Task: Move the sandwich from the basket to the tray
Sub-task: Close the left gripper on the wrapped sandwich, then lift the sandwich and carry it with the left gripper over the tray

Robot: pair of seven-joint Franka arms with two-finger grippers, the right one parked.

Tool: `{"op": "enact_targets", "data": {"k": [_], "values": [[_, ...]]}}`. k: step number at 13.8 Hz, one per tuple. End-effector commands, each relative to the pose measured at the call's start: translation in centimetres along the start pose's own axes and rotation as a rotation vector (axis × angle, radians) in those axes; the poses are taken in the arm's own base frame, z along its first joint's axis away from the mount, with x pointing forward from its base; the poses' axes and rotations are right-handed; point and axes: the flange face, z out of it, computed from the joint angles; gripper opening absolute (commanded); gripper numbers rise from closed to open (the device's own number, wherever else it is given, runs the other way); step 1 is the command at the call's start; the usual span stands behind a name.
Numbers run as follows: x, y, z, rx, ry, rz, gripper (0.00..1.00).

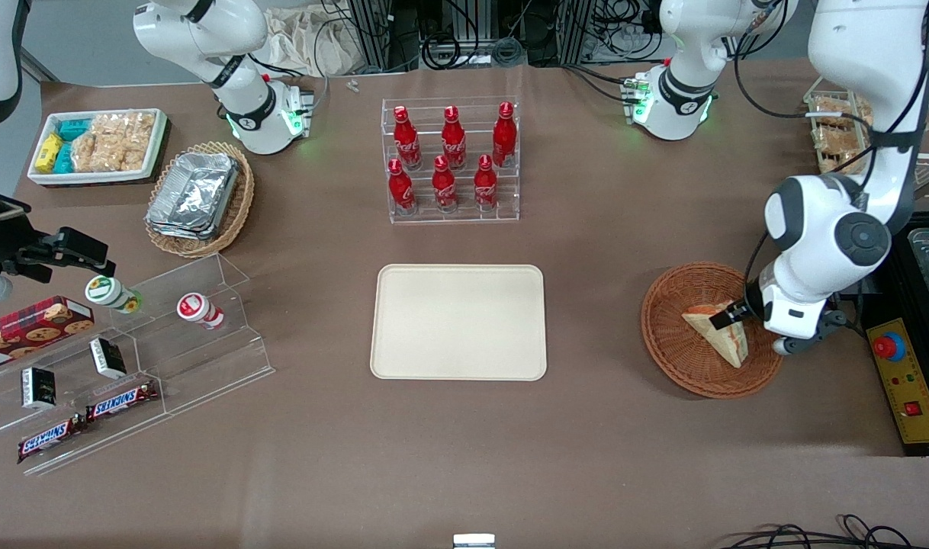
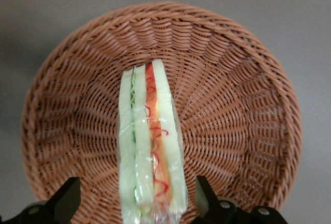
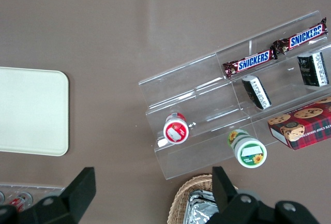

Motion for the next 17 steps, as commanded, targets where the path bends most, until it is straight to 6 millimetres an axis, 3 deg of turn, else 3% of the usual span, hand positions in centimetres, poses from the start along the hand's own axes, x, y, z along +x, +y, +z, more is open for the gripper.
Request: {"op": "enact_targets", "data": {"k": [1,3,5,6,8,10,12,14,17], "values": [[-0.3,0.0,1.5,-0.012,0.015,-0.022,0.89],[-0.2,0.5,2.4,-0.012,0.012,-0.016,0.44],[-0.2,0.6,1.8,-0.016,0.018,-0.014,0.00],[-0.1,0.7,0.7,-0.023,0.032,-0.014,0.00],[-0.8,1.4,-3.6,-0.016,0.024,0.004,0.00],[-3.0,5.8,-8.8,0.002,-0.043,0.098,0.00],[-5.9,12.0,-12.7,0.001,-0.084,0.204,0.00],[-10.4,17.5,-13.4,-0.027,-0.102,0.312,0.00],[-15.1,22.8,-12.1,-0.092,-0.113,0.342,0.00]]}}
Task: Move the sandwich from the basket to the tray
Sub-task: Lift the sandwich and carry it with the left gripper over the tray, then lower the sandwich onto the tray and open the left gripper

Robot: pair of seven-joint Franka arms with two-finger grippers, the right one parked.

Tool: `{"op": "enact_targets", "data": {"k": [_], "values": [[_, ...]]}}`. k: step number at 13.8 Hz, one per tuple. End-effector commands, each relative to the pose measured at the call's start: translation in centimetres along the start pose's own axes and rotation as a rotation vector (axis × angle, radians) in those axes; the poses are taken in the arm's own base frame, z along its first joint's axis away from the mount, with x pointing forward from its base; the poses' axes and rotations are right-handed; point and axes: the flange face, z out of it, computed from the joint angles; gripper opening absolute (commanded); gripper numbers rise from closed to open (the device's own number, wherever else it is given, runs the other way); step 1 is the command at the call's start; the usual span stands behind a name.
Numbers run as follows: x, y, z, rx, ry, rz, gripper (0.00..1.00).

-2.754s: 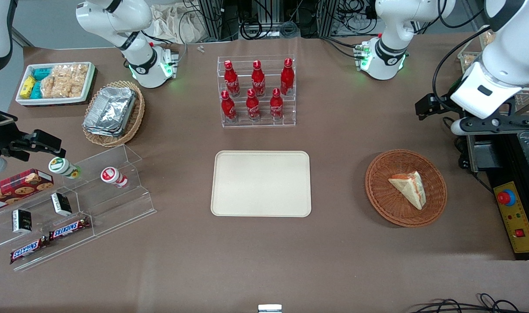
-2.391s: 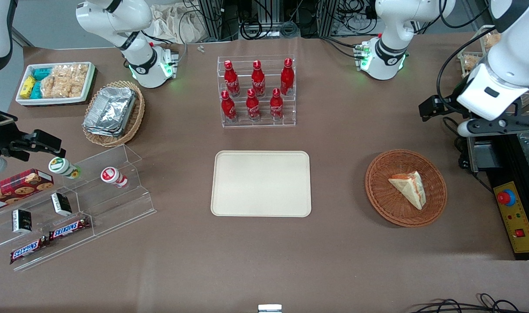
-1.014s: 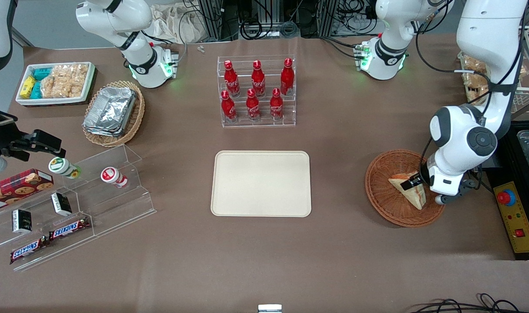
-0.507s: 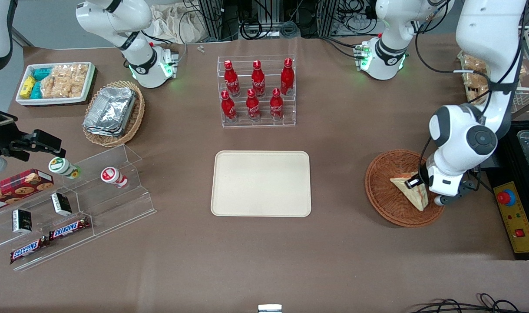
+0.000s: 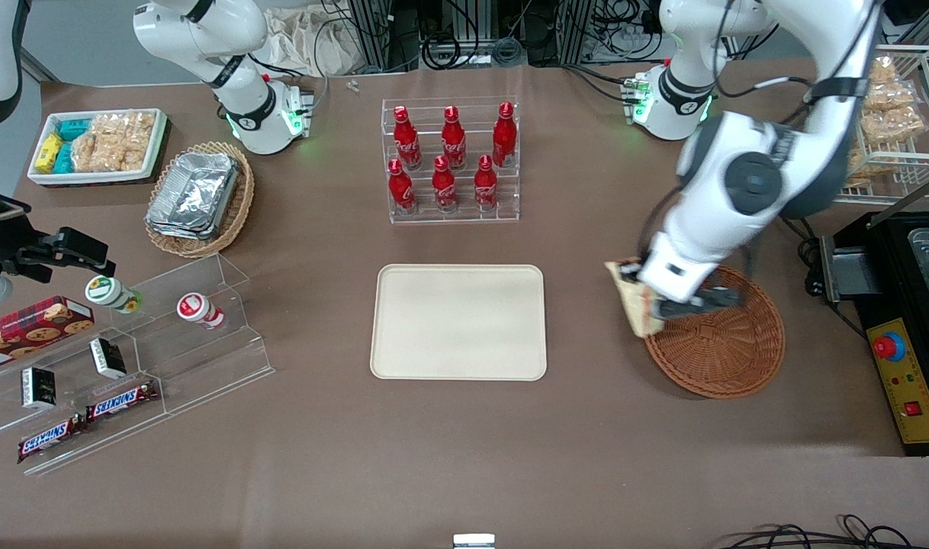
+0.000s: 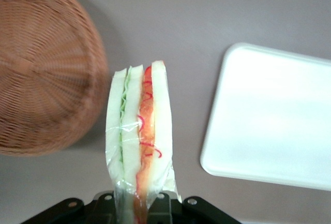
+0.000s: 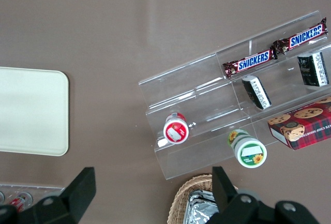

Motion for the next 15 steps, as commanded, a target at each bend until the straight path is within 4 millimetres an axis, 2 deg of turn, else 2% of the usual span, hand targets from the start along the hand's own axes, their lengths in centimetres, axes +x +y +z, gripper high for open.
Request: {"op": "enact_targets", "data": {"k": [1,3,7,9,12,13,15], "values": [[-0.3,3.8,2.4,-0.066,-0.006,0.024,0.00],[-1.5,6.6,4.6,-0.077,-0.007,0.077,0.00],[-2.5,9.9,10.0,-0.048,0.021,0.136,0.00],[-2.3,10.7,13.2,-0.020,0.046,0.133,0.00],[-1.3,11.5,16.9,0.016,0.069,0.128,0.00],[-2.2,13.1,17.4,0.021,0.080,0.148,0.00],[-2.1,14.1,18.3,0.013,0.076,0.148,0.00]]}}
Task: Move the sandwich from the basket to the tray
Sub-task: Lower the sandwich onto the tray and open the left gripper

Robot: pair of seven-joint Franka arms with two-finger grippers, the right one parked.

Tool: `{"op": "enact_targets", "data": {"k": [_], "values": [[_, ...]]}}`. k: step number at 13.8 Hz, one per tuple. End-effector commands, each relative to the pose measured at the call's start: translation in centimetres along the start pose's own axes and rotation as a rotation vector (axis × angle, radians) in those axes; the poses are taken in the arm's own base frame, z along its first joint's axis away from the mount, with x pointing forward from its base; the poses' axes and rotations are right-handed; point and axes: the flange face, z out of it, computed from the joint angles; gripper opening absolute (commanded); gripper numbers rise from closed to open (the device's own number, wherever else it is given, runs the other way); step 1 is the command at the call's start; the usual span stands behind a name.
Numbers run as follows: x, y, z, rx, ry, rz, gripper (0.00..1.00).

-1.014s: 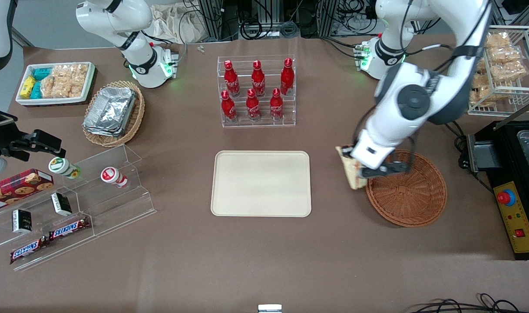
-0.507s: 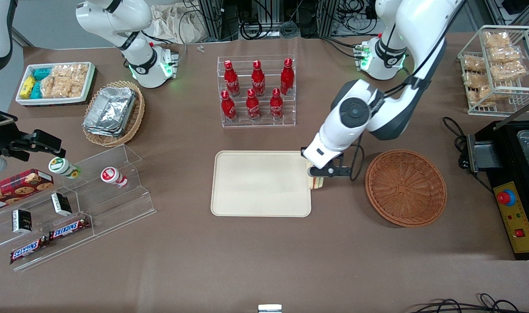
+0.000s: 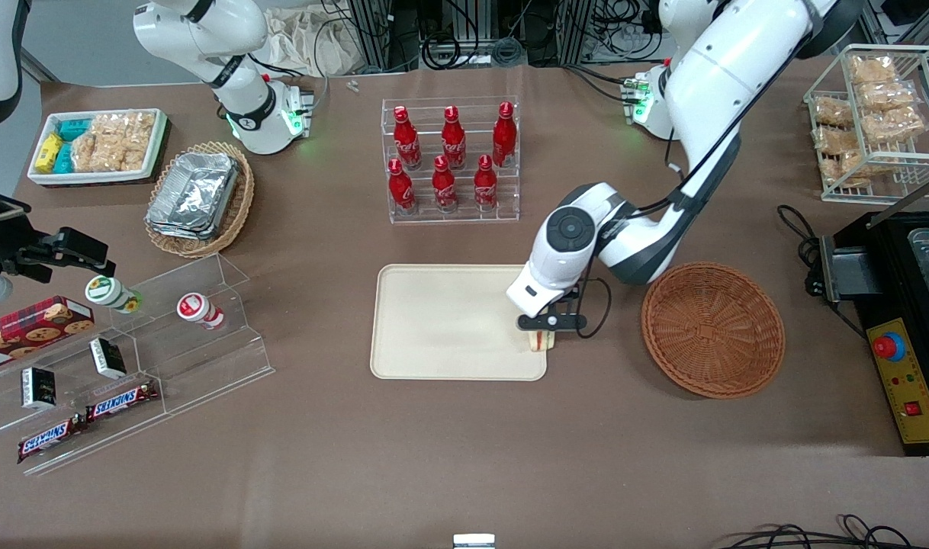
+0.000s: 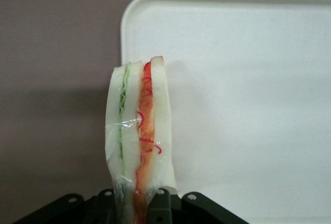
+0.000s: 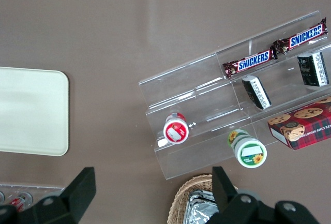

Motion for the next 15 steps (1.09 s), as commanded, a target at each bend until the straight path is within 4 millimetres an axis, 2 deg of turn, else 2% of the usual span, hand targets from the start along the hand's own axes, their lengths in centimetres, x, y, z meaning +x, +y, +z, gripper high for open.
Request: {"op": "enact_targets", "data": {"k": [1,3,4,6,7,8,10,11,13,15], "values": [[0.4,2.8,-0.1,-0.014,0.029,-0.003,0.00],[0.4,2.8,0.2,-0.009,0.030,0.010,0.00],[0.3,2.6,1.1,0.014,0.038,0.041,0.02],[0.2,2.4,2.1,0.044,0.057,0.078,0.87],[0.3,2.1,1.9,0.046,0.058,0.072,0.99],[0.4,2.1,1.2,0.047,0.062,0.061,0.99],[1.2,1.8,-2.2,0.044,0.104,0.044,0.99],[1.9,1.0,-4.4,0.043,0.122,0.009,0.99],[3.7,-1.0,-10.2,-0.005,0.160,-0.089,0.99],[4.4,-3.4,-15.5,-0.004,0.174,-0.163,0.99]]}}
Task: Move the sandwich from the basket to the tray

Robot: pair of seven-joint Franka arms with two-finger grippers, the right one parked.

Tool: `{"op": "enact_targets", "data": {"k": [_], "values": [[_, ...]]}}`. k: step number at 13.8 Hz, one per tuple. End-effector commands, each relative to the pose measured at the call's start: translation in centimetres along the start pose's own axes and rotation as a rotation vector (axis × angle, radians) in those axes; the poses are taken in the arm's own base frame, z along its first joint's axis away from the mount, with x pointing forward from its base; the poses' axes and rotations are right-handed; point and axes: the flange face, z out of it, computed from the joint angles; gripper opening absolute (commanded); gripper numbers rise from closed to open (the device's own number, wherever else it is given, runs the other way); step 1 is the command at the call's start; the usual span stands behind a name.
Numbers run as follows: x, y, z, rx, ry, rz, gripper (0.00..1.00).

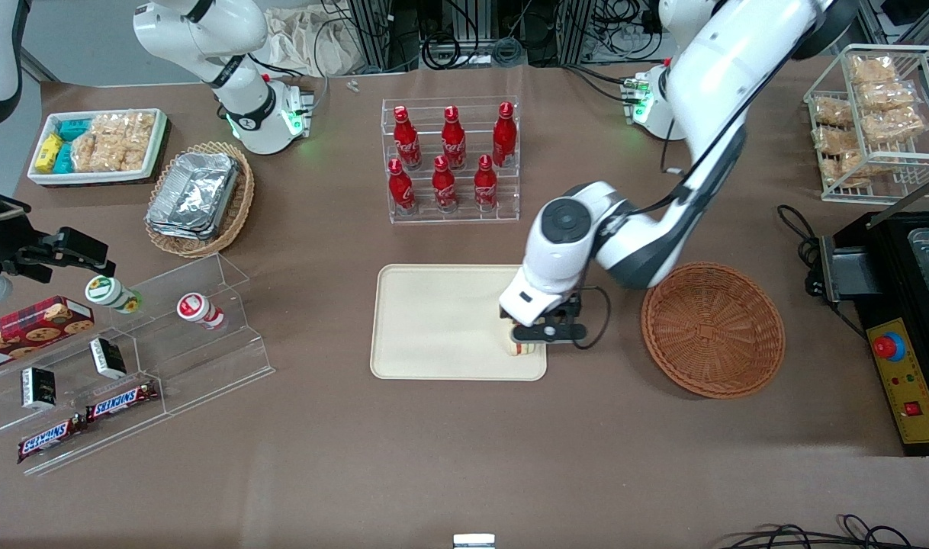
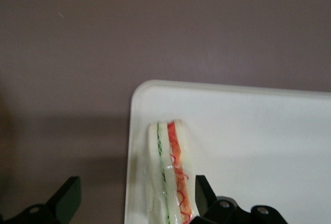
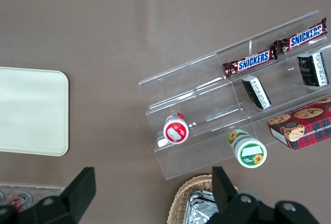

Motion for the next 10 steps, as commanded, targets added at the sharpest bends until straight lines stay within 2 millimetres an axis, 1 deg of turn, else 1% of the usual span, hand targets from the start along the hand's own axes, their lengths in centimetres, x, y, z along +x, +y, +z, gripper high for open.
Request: {"op": "enact_targets", "data": {"k": [1,3,4,6,7,10], "values": [[1.4,-3.3,-7.6,0.052,0.016,-0.092,0.99],[1.9,-5.1,-11.8,0.078,-0.044,-0.065,0.99],[2.2,-6.4,-13.8,0.081,-0.093,-0.026,0.99],[3.8,-10.6,-17.4,0.093,-0.193,0.014,0.99],[4.3,-12.2,-19.1,0.095,-0.222,0.025,0.99],[4.9,-18.9,-24.1,0.076,-0.267,0.058,0.99]]}}
